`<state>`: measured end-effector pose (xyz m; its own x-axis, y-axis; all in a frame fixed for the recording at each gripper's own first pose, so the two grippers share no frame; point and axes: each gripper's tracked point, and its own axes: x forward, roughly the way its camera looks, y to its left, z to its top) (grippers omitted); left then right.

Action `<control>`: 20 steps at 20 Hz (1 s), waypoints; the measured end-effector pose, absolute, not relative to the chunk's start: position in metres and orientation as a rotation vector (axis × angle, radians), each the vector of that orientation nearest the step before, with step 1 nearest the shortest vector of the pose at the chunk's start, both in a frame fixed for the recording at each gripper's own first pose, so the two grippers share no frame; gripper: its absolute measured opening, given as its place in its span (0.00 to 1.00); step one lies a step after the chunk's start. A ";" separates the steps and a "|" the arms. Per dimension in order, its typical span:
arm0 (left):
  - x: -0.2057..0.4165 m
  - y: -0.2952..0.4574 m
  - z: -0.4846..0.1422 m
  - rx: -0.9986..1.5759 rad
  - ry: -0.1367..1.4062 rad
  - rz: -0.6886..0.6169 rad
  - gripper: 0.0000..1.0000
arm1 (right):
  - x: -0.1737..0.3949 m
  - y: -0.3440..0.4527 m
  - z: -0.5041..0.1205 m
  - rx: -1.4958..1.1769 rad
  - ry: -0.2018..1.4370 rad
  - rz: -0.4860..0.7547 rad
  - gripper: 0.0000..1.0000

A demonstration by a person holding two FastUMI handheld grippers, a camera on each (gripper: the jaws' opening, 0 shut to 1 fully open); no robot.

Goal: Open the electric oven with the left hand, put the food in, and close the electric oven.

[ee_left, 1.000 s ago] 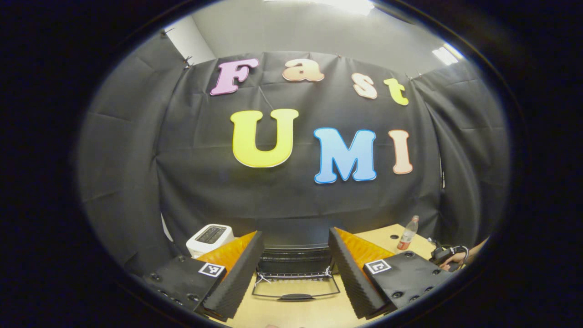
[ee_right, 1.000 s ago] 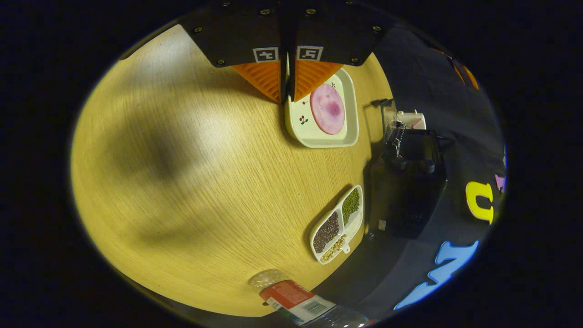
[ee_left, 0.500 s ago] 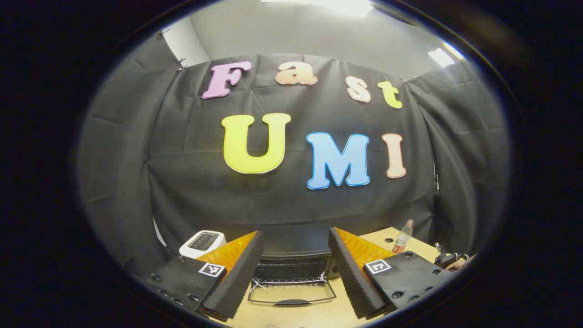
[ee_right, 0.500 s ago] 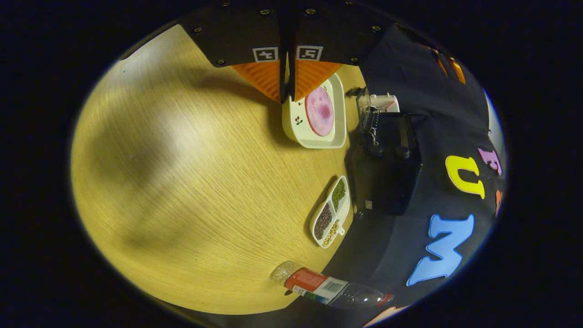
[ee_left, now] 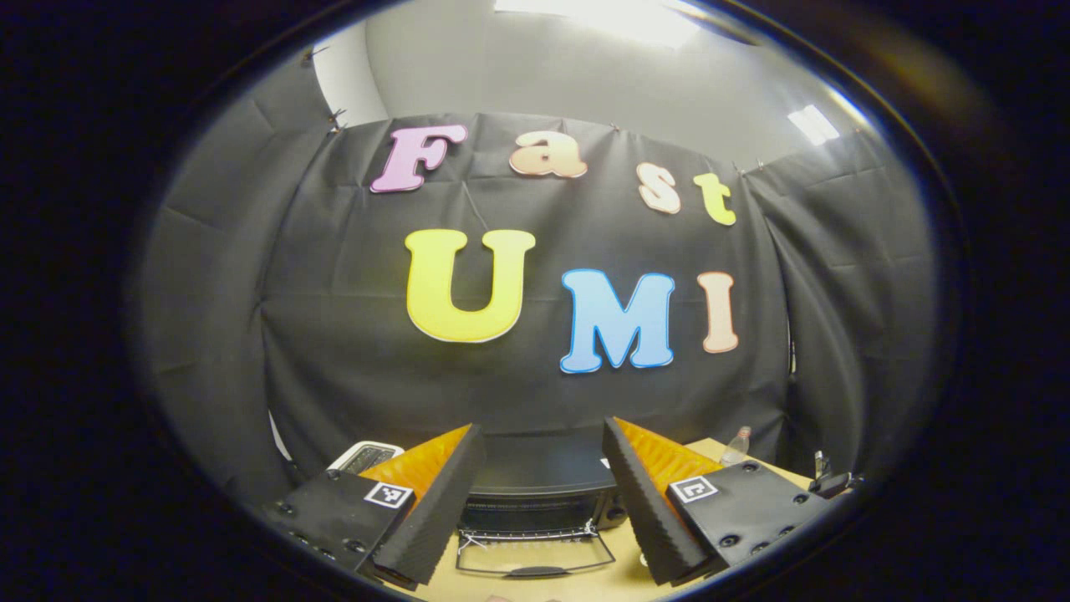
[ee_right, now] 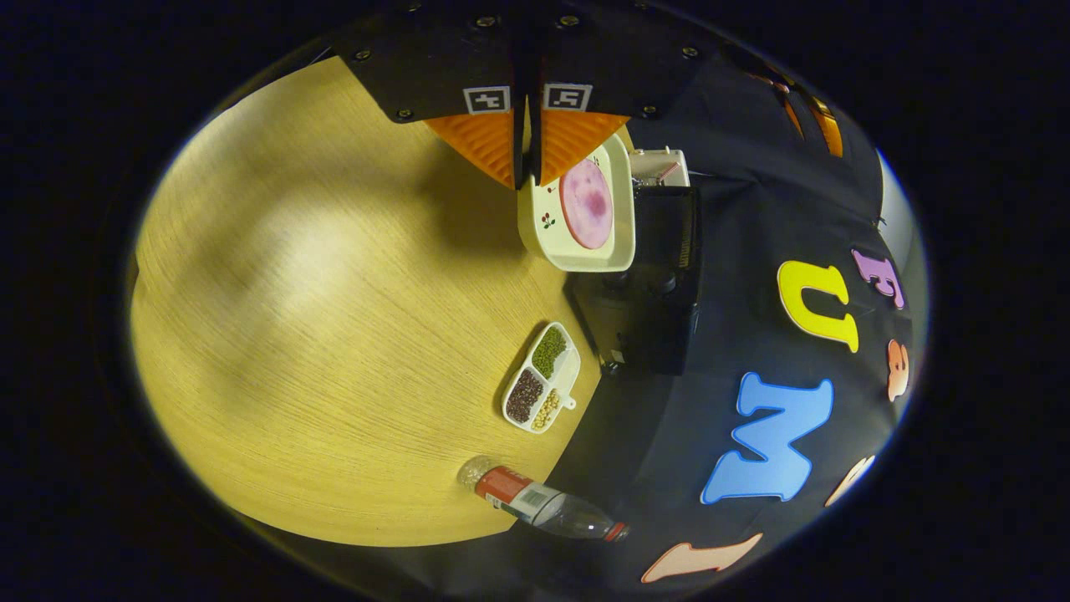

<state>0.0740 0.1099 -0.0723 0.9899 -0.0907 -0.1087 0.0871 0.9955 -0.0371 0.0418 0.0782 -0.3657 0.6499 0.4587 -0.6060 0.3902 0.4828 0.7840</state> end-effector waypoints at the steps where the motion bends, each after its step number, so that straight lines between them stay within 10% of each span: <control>1: 0.074 0.116 -0.069 -0.029 0.109 -0.083 1.00 | 0.041 0.087 -0.361 1.107 0.906 0.037 0.00; 20: 0.031 0.231 -0.083 -0.010 0.137 0.062 0.92 | 0.148 0.255 -0.377 1.282 0.815 -0.272 0.00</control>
<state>0.0313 0.2312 -0.0828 0.9887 0.0608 -0.1367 -0.0622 0.9980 -0.0059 0.1483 0.2550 -0.3767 0.6987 0.2502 -0.6702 0.6026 0.2990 0.7399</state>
